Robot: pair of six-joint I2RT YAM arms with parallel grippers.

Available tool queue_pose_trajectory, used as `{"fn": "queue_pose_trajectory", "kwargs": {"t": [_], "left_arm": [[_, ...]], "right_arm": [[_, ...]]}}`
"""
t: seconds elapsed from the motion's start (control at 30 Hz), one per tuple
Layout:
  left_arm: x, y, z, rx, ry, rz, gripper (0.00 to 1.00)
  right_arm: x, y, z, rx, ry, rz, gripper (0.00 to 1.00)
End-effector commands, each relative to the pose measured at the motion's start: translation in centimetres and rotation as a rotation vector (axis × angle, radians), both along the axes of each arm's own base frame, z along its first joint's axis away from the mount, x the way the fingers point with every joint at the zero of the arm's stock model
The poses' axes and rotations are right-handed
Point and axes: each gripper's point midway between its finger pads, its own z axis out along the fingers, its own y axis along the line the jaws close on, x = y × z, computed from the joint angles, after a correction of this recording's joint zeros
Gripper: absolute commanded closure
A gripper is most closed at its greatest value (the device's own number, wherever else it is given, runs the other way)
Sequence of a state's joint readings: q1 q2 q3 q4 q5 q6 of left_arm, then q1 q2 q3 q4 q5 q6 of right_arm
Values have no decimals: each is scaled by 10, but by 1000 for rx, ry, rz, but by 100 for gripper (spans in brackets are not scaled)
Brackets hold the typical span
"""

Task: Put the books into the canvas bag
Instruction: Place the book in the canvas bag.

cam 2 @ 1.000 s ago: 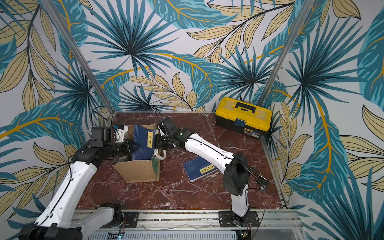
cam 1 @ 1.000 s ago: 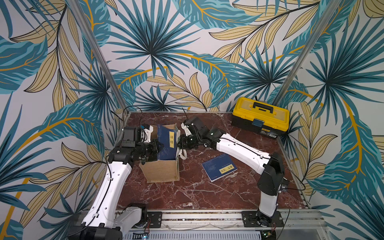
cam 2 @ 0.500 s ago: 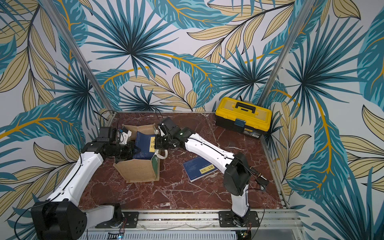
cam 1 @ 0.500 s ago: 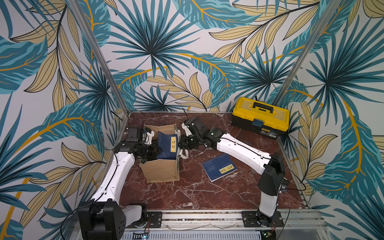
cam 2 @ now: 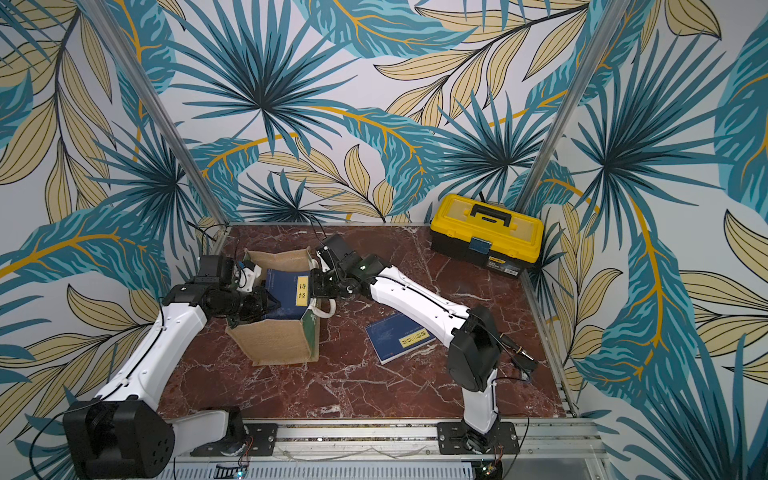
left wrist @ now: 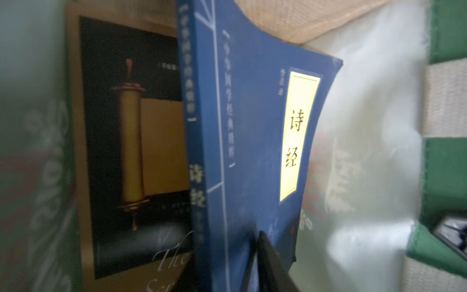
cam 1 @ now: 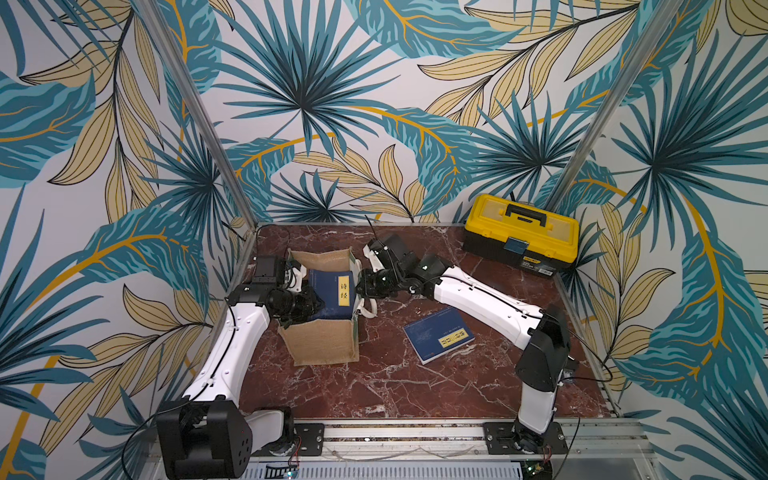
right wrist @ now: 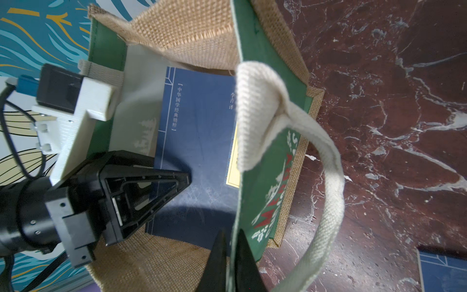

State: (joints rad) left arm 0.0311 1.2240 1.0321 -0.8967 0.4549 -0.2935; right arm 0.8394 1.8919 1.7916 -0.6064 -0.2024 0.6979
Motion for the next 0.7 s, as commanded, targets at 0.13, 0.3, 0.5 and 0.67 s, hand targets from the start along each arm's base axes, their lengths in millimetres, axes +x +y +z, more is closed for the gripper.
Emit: {"fn": "queue_pose_trajectory", "kwargs": {"t": [0.13, 0.3, 0.5, 0.67], "left_arm": [[-8, 12, 36, 62, -102, 31, 50], [-10, 17, 71, 89, -215, 52, 49], [-14, 19, 112, 93, -326, 82, 49], [-20, 14, 136, 51, -381, 87, 49]], "right_arm": [[-3, -9, 17, 9, -35, -2, 84], [-3, -11, 20, 12, -40, -2, 81], [-3, -19, 27, 10, -54, -15, 77], [-3, -34, 28, -4, -65, -38, 75]]}}
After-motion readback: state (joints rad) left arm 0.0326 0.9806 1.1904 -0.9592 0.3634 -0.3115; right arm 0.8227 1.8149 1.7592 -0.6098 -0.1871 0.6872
